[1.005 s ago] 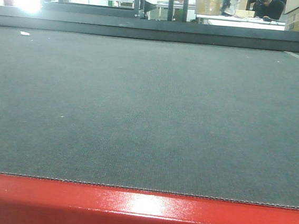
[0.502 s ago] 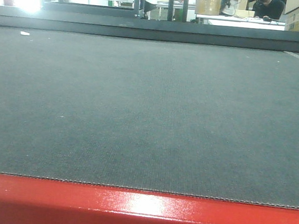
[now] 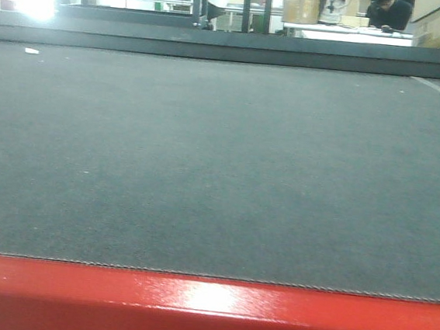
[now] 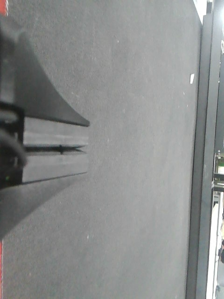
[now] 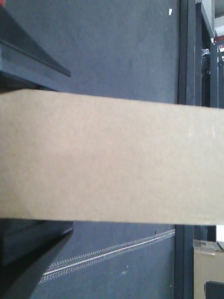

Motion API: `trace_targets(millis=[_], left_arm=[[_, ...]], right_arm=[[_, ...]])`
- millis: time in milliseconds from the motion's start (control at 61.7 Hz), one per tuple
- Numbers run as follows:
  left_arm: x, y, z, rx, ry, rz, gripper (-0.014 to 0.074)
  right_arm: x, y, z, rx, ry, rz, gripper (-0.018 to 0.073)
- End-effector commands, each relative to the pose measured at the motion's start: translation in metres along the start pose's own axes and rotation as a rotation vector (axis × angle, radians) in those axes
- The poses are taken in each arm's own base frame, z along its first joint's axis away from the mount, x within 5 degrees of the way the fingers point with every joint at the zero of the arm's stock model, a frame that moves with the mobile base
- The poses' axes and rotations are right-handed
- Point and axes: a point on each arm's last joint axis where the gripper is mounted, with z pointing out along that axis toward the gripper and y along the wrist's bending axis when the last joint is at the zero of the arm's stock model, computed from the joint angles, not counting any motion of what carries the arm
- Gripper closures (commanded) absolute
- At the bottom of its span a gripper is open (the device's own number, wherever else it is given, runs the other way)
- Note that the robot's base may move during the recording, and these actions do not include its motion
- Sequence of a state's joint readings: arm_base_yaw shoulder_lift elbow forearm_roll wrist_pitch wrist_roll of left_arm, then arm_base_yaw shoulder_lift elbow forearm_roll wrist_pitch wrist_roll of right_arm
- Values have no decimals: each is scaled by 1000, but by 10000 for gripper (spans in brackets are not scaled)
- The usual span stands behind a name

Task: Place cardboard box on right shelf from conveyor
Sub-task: 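Raise the held box clear of the conveyor with the right gripper, then drive to the steel shelf rack holding the box in the right gripper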

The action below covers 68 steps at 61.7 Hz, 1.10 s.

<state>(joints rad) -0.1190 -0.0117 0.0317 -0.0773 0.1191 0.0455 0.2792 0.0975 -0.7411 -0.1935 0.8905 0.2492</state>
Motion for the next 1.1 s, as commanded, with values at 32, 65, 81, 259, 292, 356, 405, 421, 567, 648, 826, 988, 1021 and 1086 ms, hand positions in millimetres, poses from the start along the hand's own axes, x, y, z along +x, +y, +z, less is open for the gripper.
trace_targets(millis=[32,65,81,259,292,356,405,421,567,648,826,988,1021,1086], left_arm=[[-6,0,-1,-2,-95,-5,713],[-6,0,-1,-2,-95,-5,713],[-6,0,-1,-2,-95,-5,713],[-6,0,-1,-2,-95,-5,713],[-6,0,-1,-2,-95,-5,713],[-6,0,-1,-2,-95,-5,712],[-6,1,-1,-7,-95,-5,713],[-6,1,-1,-9,-96,-5,712],[-6,3,-1,-44,-97,-6,713],[-6,3,-1,-53,-97,-6,713],[-6,3,-1,-53,-97,-6,713],[-6,3,-1,-53,-97,-6,713],[-6,3,-1,-53,-97,-6,713],[-6,3,-1,-53,-97,-6,713]], right_arm=[[-15,2,-1,-8,-105,-19,345],[-15,2,-1,-8,-105,-19,345],[-15,2,-1,-8,-105,-19,345],[-15,2,-1,-8,-105,-19,345],[-15,2,-1,-8,-105,-19,345],[-15,2,-1,-8,-105,-19,345],[-15,2,-1,-8,-105,-19,345],[-15,2,-1,-8,-105,-19,345],[-15,2,-1,-8,-105,-19,345],[-15,2,-1,-8,-105,-19,345],[-15,2,-1,-8,-105,-19,345],[-15,2,-1,-8,-105,-19,345],[-15,2,-1,-8,-105,-19,345],[-15,2,-1,-8,-105,-19,345]])
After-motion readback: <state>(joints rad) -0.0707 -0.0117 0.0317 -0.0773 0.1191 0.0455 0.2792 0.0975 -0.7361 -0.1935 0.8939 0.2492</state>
